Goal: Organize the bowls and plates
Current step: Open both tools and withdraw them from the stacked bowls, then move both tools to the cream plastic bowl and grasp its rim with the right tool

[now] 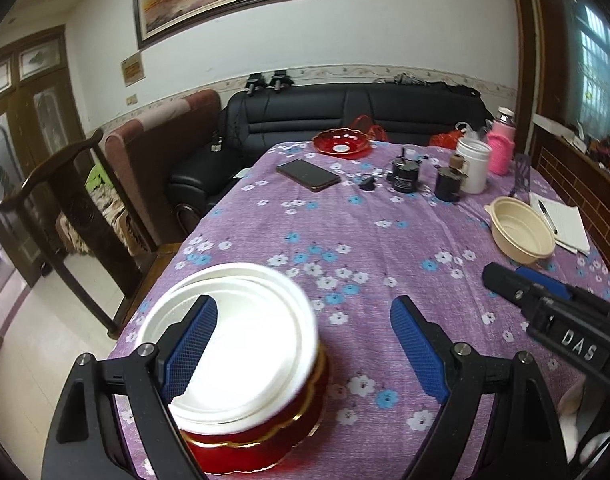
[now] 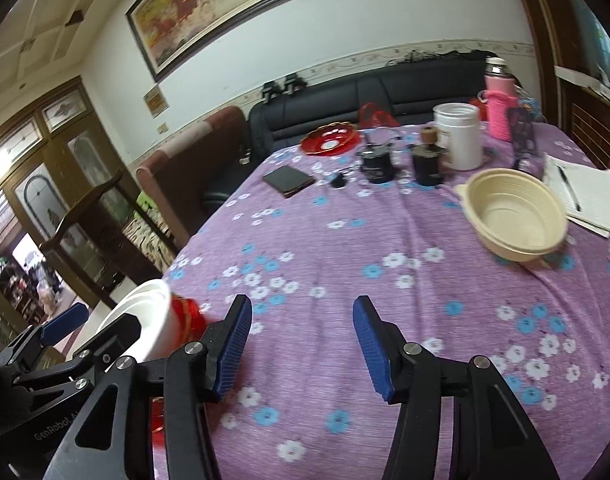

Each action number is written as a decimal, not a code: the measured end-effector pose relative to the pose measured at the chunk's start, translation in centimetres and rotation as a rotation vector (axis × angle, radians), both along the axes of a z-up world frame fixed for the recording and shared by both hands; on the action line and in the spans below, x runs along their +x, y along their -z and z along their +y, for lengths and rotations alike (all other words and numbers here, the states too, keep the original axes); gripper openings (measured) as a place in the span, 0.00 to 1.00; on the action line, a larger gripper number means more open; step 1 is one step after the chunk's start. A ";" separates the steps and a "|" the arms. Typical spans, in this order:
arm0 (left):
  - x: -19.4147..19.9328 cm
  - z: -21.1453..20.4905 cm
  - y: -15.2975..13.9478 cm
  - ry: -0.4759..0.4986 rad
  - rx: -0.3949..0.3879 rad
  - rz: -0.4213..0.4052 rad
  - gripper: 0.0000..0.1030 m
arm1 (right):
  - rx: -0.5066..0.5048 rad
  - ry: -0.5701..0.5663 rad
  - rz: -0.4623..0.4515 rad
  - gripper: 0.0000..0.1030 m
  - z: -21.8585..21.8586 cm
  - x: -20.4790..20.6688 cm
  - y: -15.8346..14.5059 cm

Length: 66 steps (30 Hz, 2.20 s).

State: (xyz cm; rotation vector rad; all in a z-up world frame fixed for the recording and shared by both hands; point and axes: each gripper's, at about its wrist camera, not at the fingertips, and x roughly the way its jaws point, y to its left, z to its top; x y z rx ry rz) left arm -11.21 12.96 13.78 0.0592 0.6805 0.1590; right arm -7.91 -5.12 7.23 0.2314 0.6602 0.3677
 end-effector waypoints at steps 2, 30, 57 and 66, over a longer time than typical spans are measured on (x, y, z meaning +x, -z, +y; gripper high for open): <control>0.2 -0.8 0.1 0.015 0.009 0.005 0.85 | 0.003 0.029 0.000 0.56 -1.6 0.0 0.0; 11.0 -12.9 -1.4 0.346 -0.063 0.125 0.85 | 0.068 0.575 0.088 0.60 -22.6 9.4 0.5; 26.2 -20.5 10.5 0.309 -0.347 0.389 0.78 | 0.160 0.451 0.197 0.52 -24.5 15.3 7.4; 27.6 -22.0 12.3 0.329 -0.345 0.467 0.47 | 0.200 0.417 0.236 0.52 -24.3 16.1 8.8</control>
